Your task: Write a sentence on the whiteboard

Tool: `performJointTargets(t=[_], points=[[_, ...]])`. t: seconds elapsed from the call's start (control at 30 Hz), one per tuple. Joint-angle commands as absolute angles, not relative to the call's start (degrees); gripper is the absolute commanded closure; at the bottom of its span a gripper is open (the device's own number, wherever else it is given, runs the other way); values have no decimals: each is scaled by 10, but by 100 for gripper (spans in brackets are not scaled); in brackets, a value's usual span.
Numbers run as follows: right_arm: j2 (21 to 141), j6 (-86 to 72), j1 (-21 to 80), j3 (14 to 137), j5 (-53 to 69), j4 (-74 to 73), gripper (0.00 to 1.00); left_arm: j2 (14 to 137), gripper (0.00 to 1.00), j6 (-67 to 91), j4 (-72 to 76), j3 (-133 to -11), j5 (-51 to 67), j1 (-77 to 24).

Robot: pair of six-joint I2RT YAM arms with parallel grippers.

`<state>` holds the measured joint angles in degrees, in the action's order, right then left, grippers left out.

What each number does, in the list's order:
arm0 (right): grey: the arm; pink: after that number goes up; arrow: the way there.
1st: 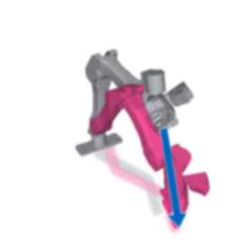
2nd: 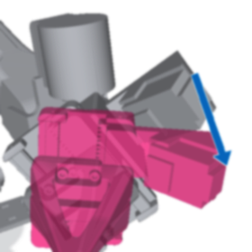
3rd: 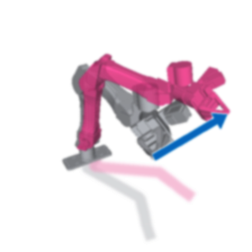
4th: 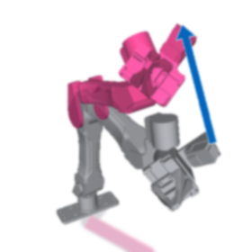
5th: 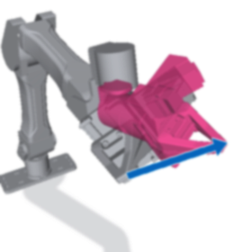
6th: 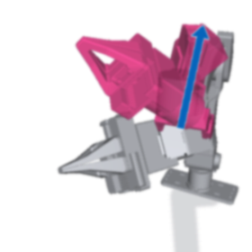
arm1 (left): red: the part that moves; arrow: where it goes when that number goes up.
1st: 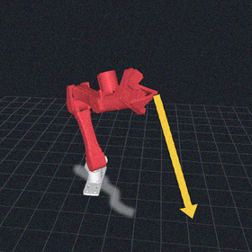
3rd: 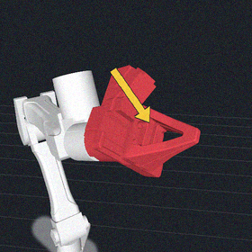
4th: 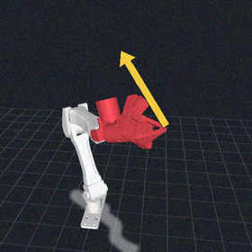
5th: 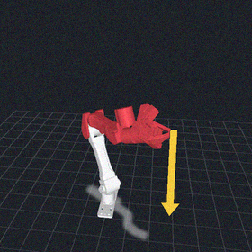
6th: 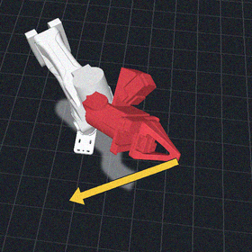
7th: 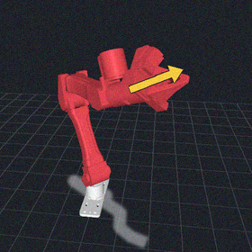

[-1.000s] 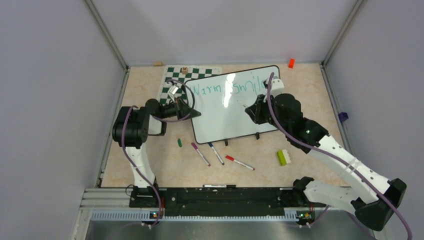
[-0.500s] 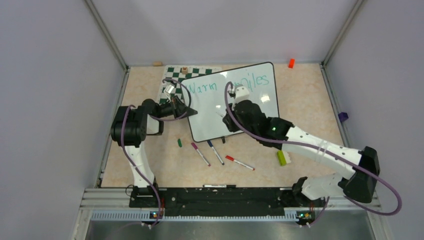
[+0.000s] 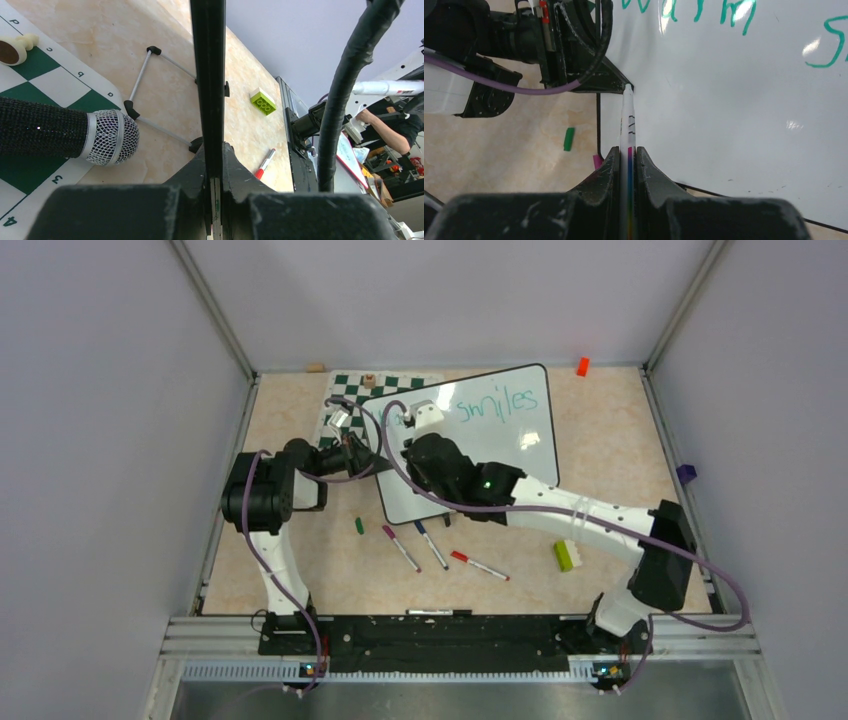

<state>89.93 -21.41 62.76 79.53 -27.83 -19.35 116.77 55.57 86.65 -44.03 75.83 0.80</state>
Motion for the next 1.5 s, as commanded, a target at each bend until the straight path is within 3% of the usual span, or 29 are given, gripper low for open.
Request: performJointTargets(t=[0.0,0.37,1.03,1.47], points=[[941,-203,635,879,-314,-224,100,1156,100,518,928,-437,724,21],[994,-207,633,911,-365,-249,100,1165,100,530,928,-446,727,20],[1052,-207,595,957,-323,-248,100,1167,100,533,928,-448,729,20],[1047,-232,585,909,-300,-250,100,1170,100,535,928,-452,732,18]])
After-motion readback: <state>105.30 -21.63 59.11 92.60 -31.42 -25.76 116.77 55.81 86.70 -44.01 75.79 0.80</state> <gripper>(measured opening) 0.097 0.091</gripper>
